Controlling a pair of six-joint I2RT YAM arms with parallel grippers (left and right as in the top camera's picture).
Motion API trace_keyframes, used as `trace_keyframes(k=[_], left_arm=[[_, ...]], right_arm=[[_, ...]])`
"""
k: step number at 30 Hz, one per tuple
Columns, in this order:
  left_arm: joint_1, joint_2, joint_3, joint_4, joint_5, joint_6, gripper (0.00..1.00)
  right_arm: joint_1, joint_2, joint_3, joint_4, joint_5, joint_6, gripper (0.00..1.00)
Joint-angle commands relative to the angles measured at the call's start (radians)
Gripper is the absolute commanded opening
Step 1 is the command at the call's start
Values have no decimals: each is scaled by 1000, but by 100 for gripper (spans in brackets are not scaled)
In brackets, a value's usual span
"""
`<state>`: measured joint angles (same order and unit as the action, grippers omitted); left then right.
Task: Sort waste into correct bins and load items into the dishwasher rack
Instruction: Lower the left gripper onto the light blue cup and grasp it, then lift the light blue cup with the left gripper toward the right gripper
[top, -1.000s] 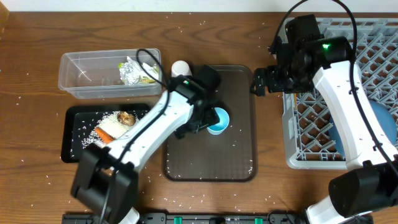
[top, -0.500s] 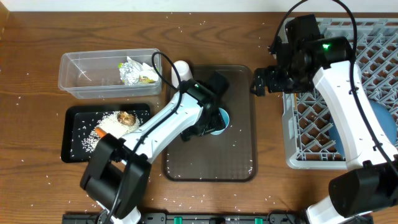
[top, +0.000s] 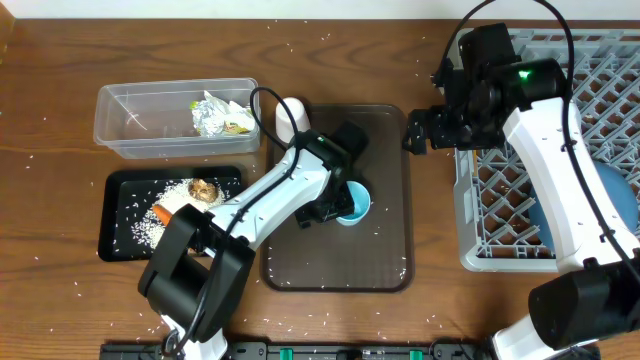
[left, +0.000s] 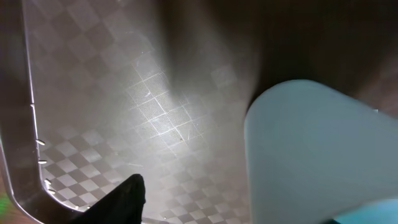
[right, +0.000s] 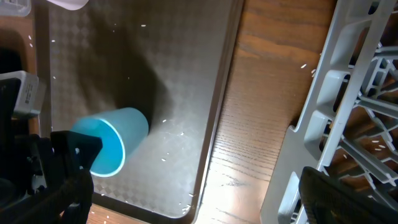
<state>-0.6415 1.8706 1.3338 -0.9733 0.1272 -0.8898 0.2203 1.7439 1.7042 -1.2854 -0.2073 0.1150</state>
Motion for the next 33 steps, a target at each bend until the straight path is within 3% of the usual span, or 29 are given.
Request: trace_keyframes(k=[1,6,9,16,17,26,33], left_arm=[[5,6,-6,-4,-42,-14,54],[2,6,-7,-3,-84,-63,50],[2,6,-7,0,-84,-74,35],[2,6,-7,-1,-84,-73,19],[2,6,-7,-2,-83,-73,6],[3,-14,-7,-11,10,-72,6],[30,-143,-6,-12,45,12,6]], right_arm=[[17,-3,-5,0,6,11,99],[17,-3,-5,0,6,11,99],[17,-3,-5,0,6,11,99],[17,-3,-5,0,6,11,99],[17,-3,-5,0,6,11,99],[17,-3,-5,0,6,11,99],[17,-3,-5,0,6,11,99]])
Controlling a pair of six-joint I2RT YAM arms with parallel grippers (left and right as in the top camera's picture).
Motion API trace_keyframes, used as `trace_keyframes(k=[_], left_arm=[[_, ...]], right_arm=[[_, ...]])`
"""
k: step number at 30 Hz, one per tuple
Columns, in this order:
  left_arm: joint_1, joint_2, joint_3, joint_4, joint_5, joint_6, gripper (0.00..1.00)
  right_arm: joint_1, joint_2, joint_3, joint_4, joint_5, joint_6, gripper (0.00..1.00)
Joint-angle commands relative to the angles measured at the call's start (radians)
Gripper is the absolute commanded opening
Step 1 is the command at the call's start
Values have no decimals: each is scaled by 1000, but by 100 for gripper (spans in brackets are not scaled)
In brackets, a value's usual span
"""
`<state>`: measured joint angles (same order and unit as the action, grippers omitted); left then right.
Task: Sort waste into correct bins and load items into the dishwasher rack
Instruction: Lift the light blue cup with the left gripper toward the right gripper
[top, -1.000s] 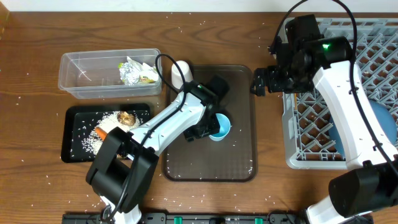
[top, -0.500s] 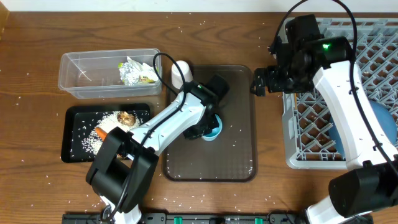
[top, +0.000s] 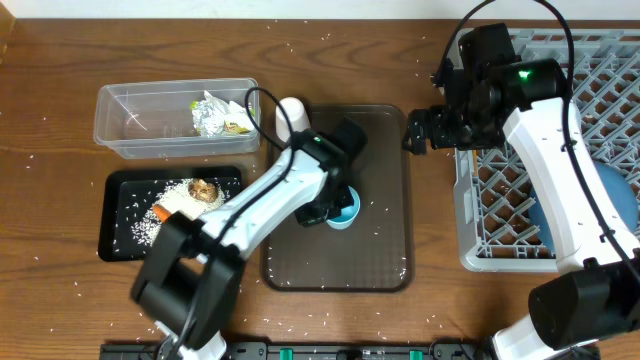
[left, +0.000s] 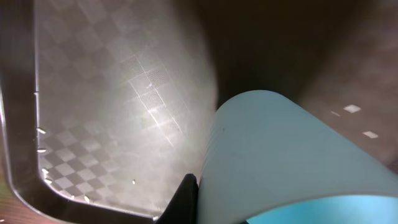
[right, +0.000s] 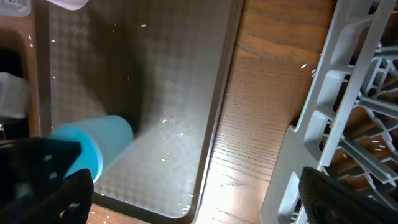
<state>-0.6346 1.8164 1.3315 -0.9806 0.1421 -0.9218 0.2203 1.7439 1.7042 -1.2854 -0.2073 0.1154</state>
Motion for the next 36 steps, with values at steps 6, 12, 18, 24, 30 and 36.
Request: trace_keyframes(k=[6,12,18,24,30,36], left_arm=[[112,-234,-4,3,195,109,6],[203,-299,-4,3,420,171,6],[278,-301,-4,69,734,205,6],[387,-301,-4,111,890,209,6],[484,-301,-4,111,1119,243,6],[501,-301,-4,112,1268,249,6]], right_arm=[[17,-3,-5,0,6,11,99],[17,-3,-5,0,6,11,99],[17,-3,-5,0,6,11,99],[17,-3,-5,0,6,11,99],[17,-3,-5,1,-11,24,99],[14,-3,-4,22,-195,127,99]])
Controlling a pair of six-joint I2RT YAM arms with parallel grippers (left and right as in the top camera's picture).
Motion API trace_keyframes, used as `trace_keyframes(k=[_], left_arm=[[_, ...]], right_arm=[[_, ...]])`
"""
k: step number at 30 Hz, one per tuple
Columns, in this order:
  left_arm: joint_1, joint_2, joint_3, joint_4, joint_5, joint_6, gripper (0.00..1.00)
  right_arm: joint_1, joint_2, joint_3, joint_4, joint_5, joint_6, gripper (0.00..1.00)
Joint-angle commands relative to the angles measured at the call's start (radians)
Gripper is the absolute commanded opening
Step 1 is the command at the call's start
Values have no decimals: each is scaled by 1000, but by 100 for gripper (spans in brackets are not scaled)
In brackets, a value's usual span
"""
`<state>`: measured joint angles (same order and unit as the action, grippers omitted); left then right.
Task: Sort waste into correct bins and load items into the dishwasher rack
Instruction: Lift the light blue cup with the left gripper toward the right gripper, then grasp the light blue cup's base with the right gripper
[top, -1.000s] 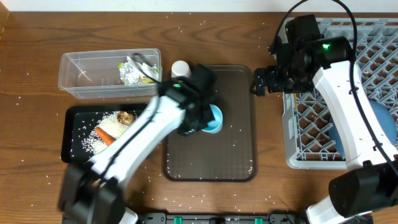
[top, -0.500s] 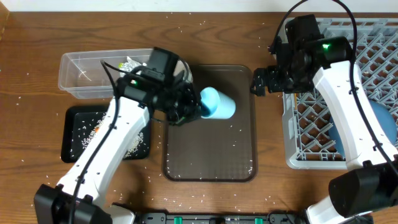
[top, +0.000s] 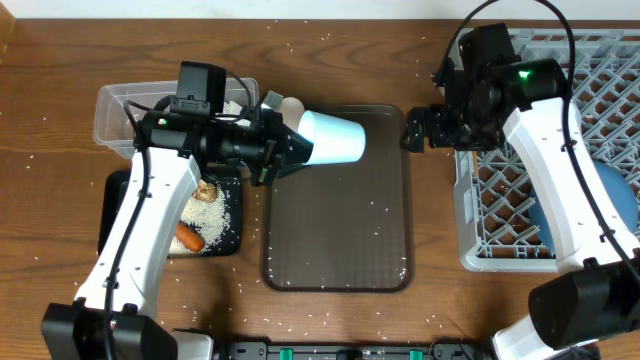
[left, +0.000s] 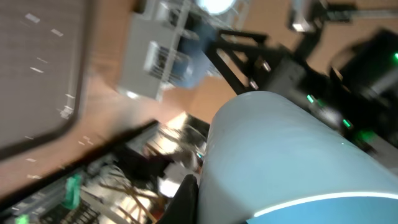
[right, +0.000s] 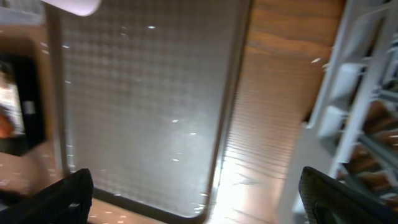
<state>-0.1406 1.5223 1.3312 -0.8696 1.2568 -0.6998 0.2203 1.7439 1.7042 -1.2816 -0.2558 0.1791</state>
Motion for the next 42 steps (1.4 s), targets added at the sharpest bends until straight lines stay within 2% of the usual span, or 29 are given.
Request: trace_keyframes(k=[1,4,8,10,13,17,28,38,42], left_arm=[[10,-7,-3,1,169,26,6],[29,-7,-3,1,195,26,6],[55,-7,-3,1,222,26,6],[60,-7,-3,1,258,26,6],[61,-7,-3,1,285,26,6],[61,-7,-3,18,285,-32,6],[60,-21,-3,287,303,-311,6],[-11,-33,-3,521,203,-511,6],[-47,-33,-3,566,127,-545,6]], right_arm=[[11,-3,-4,30,-207,63,99],[-19,-3,-4,69,-499,5,99],[-97,-3,-4,131,-1019,-84,99],[-127,-3,-5,146,-1165,-84,99],[-157,-3,-5,145,-1286,-84,99],[-160,-3,-5,103,-1304,-54,99],[-110,-3,-5,86,-1303,134,99],[-80,-3,-5,205,-1302,327,99],[-67,-3,-5,249,-1302,408,99]])
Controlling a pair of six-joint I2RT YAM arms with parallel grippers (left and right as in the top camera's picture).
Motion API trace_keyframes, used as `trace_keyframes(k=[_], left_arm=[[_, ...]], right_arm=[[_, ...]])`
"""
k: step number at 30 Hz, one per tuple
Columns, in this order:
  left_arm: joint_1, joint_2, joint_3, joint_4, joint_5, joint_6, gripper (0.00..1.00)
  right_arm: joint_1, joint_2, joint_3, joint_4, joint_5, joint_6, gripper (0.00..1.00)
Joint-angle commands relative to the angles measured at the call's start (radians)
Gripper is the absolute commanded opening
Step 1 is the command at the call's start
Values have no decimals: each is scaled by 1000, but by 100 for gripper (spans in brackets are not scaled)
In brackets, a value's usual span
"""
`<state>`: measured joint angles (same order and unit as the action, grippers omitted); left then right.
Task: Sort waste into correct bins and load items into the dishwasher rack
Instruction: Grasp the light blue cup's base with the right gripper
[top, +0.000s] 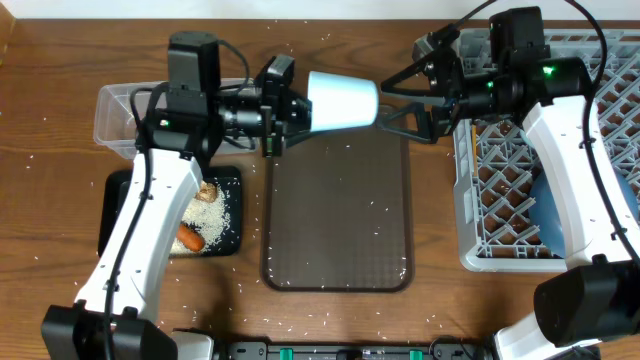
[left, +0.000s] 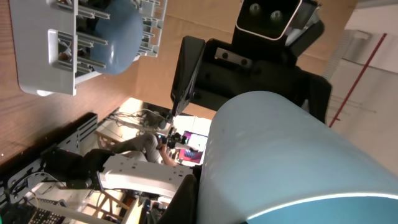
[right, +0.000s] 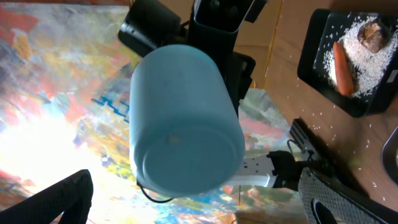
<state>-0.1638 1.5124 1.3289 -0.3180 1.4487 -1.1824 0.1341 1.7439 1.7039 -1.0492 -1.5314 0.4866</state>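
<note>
A light blue cup (top: 342, 100) hangs on its side above the far edge of the brown tray (top: 335, 230). My left gripper (top: 290, 110) is shut on its rim end; one dark finger (left: 185, 199) lies against the cup (left: 292, 155). The cup's base (right: 183, 118) points at my right gripper (top: 388, 103). That gripper is open, its fingers spread just off the base and apart from it. The grey dishwasher rack (top: 500, 215) stands at the right with a blue bowl (top: 548, 205) in it.
A clear bin (top: 140, 125) holding crumpled foil sits at the far left. In front of it a black tray (top: 120, 215) carries rice, a carrot and other scraps. Rice grains are scattered over the wooden table (top: 60, 80).
The cup in my left gripper has moved farther back and to the right. My right gripper has turned from facing down at the tray to facing the cup's base, fingers open.
The cup lay on its side on the brown tray with my left gripper around it. Then the gripper was shut on it there. Later the cup was held above the tray's far left corner, and now between both grippers.
</note>
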Motion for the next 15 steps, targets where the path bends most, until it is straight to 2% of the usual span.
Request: trace_keyframes(k=[1,9,15], left_arm=[[-33,-23,-1,14,-82,-62,6],[-62,-23,-1,14,-141,-62,6],[-62,-23,-1,14,-149,-73,6]], right_arm=[[23,-3,-4,27,-27,113,99],[42,-3,-4,98,-27,253,99],[46,-3,-4,130,-27,285,99]])
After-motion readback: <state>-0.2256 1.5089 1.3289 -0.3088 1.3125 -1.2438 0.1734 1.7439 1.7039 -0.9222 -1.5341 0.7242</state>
